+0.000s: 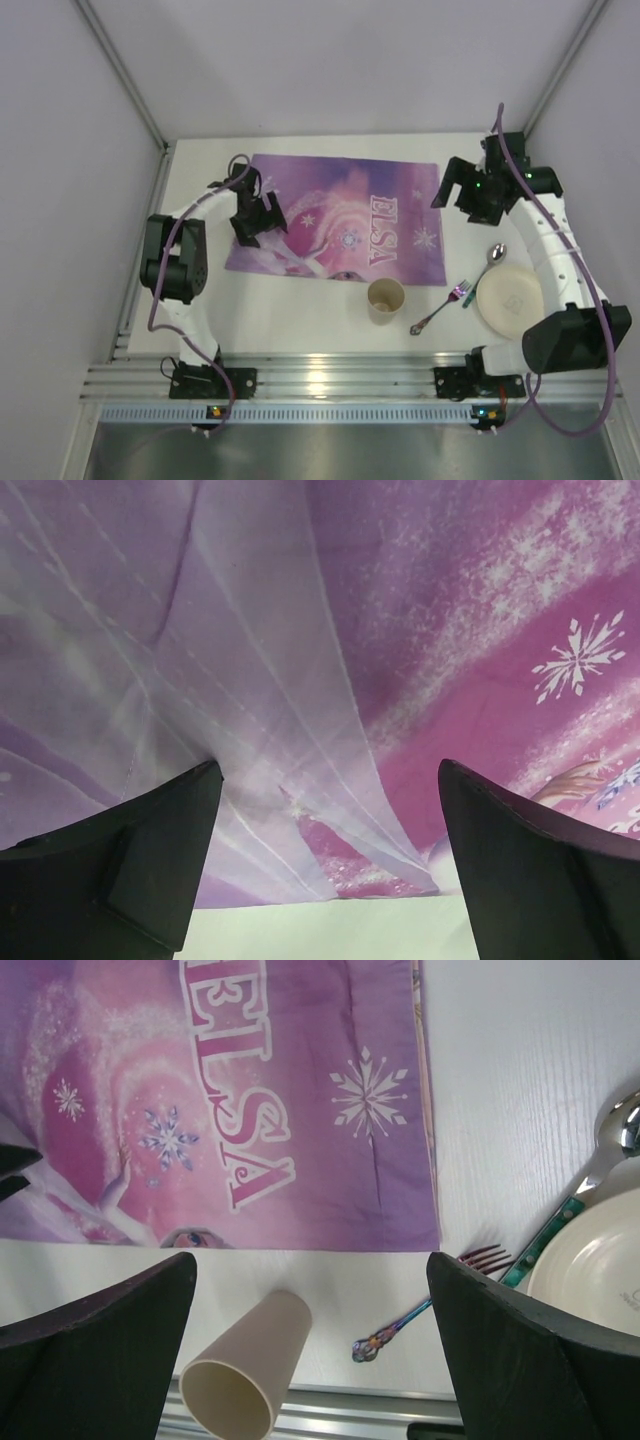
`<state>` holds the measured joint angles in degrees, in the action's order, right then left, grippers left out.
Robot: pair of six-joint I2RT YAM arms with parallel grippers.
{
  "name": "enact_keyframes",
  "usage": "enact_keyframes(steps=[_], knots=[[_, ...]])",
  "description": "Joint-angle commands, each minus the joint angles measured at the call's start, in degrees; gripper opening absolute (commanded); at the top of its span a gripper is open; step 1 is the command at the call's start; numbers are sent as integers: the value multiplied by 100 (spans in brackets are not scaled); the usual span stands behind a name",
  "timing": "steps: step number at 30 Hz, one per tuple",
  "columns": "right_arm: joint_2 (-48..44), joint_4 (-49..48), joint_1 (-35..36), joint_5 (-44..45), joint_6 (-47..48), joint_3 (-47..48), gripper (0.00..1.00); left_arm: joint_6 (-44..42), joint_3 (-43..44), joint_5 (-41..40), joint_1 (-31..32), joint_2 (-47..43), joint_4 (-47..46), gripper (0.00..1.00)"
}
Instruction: Set the dinner table for one person
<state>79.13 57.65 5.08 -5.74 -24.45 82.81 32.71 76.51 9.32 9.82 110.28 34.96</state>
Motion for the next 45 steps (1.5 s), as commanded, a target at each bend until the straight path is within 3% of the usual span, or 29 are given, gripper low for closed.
enact_keyframes(steps=[1,7,12,18,28,39,42,45], knots=[[-100,-236,-51,-85,72,-62,100,173,-520,-89,-33,-392,-86,96],[470,-605,-51,-533,-60,42,100,771,-2137,219,-24,-1376,-621,96],[962,-579,115,-639,-8,473,99,834,-2632,359,-24,-1747,-806,96],[912,-465,519,-499,36,606,99,614,-1897,386,-24,-1220,-789,97],[-336,-412,942,-85,-16,-1062,98,368,-541,588,-24,-420,-385,97],[-715,-386,1750,11,-166,-1372,96,868,-1085,869,-16,-1561,397,99],[-768,-395,1908,2,-192,-1425,96,869,-868,808,-24,-1860,677,99],[-777,-447,2040,72,-157,-1600,89,764,-471,650,-24,-1887,863,99]])
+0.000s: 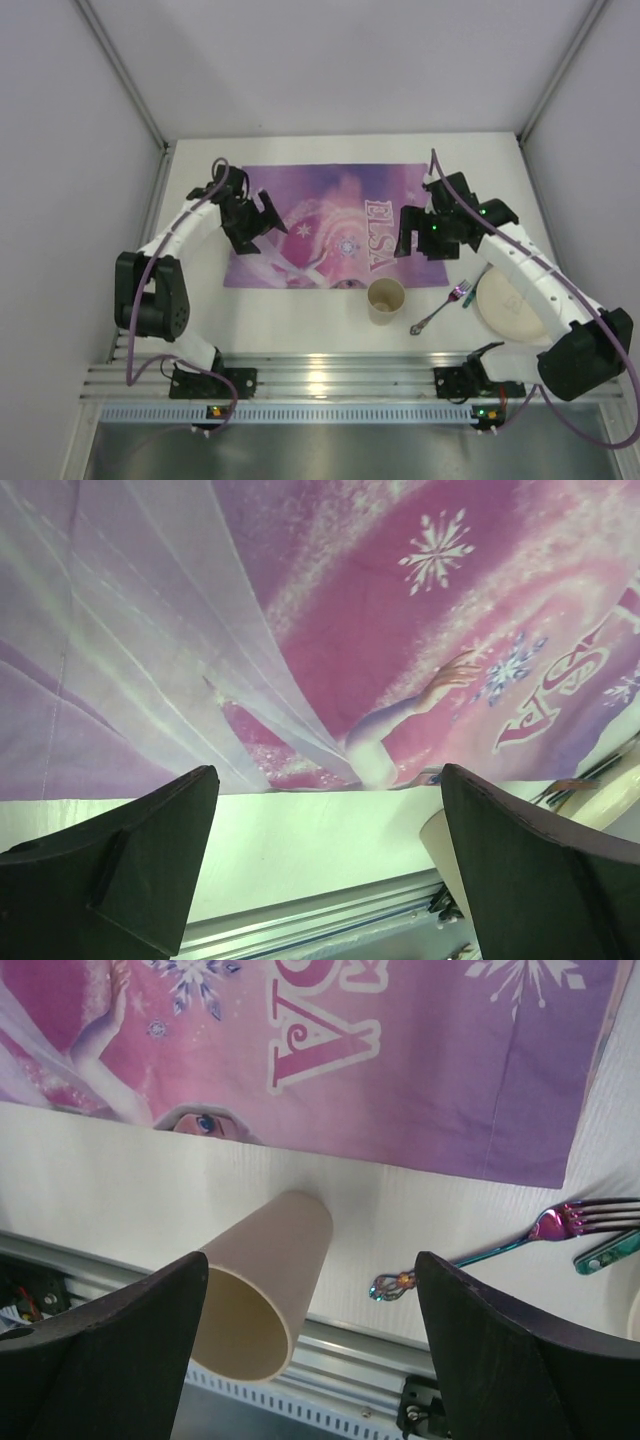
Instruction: Set the dinner table for one person
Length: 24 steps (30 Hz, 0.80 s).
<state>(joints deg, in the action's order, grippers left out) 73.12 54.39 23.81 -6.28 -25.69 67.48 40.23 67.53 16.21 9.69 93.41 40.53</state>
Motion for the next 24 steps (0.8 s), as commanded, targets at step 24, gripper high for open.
enact_keyframes(steps=[24], knots=[[-263,-315,844,136,-59,-948,57,-305,1008,-171,-11,64,649,99]])
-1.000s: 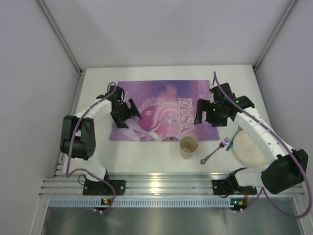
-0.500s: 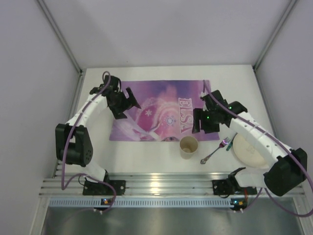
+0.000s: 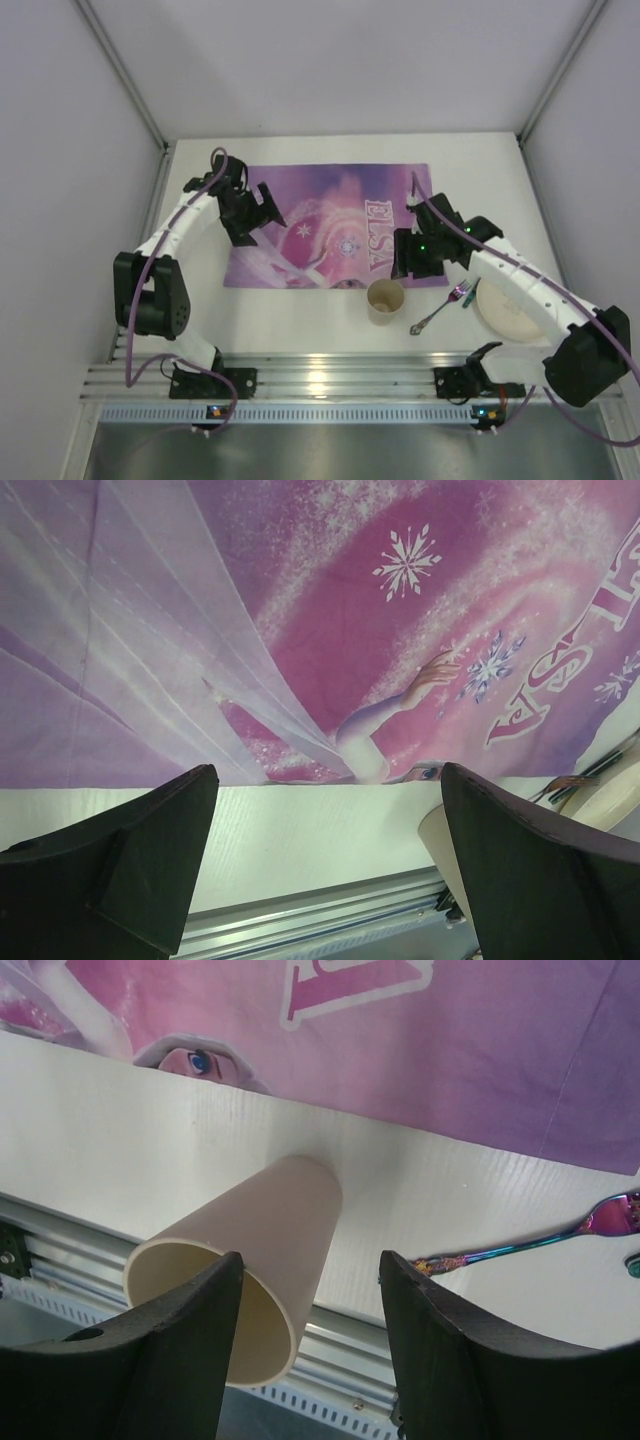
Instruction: Set the dinner table for one person
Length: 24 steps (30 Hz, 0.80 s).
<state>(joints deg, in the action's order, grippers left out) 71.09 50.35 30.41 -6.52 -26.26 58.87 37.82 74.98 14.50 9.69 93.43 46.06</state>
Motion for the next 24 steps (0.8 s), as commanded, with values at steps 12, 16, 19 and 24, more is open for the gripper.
enact_keyframes(steps=[12,16,19,24], knots=[[-772,98,211,178,-19,46,62,-126,263,-18,-11,114,87,99],[-728,63,246,20,51,-165,61,-152,307,-18,-3,158,87,99],[-693,-33,316,-59,60,-367,61,-144,315,-9,-11,158,96,99],[-684,-157,430,-77,33,-622,60,-170,280,-18,-11,132,87,99]])
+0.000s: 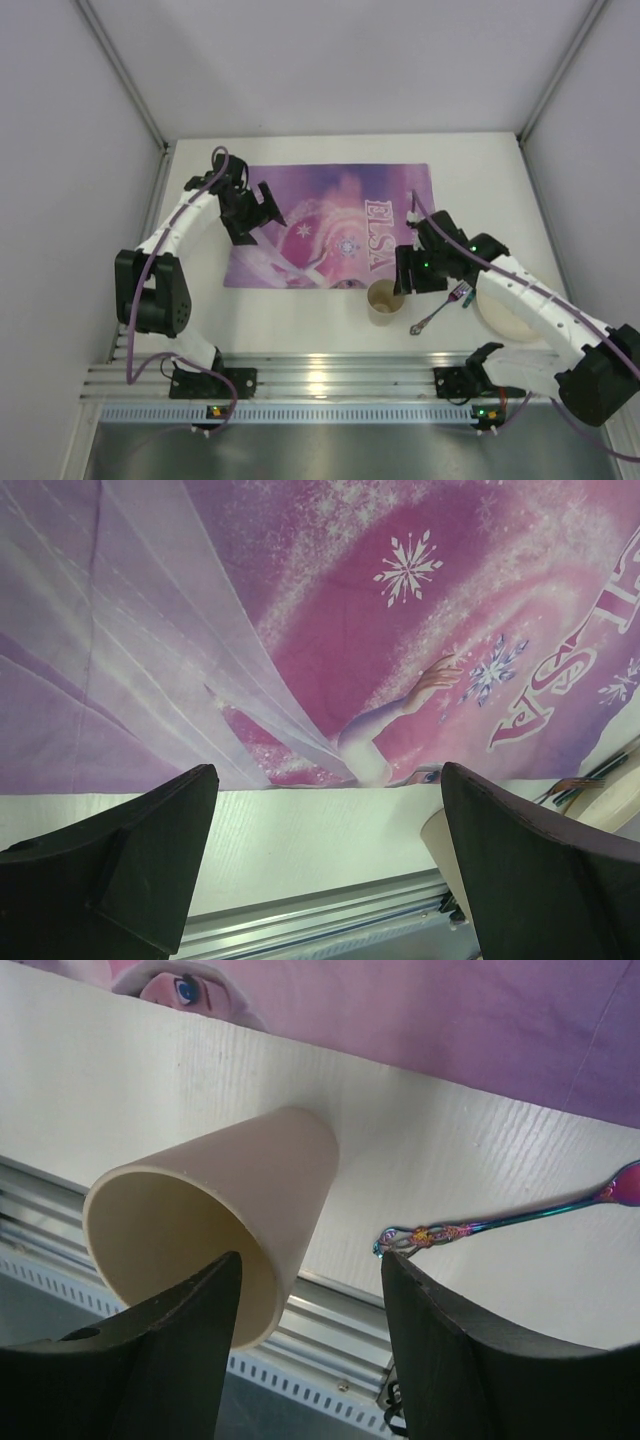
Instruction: Set the dinner table for one person
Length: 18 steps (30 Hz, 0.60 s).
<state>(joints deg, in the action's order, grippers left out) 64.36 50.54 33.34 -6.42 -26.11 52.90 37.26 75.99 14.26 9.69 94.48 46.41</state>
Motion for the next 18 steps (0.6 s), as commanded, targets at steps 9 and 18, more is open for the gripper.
enact_keyframes(steps=[9,18], knots=[[630,-107,208,228,457,790,0,-113,74,-20,-11,18,-10,99],[2860,1369,-47,2310,1063,5542,0,-148,303,85,-11,-8,-1,99]])
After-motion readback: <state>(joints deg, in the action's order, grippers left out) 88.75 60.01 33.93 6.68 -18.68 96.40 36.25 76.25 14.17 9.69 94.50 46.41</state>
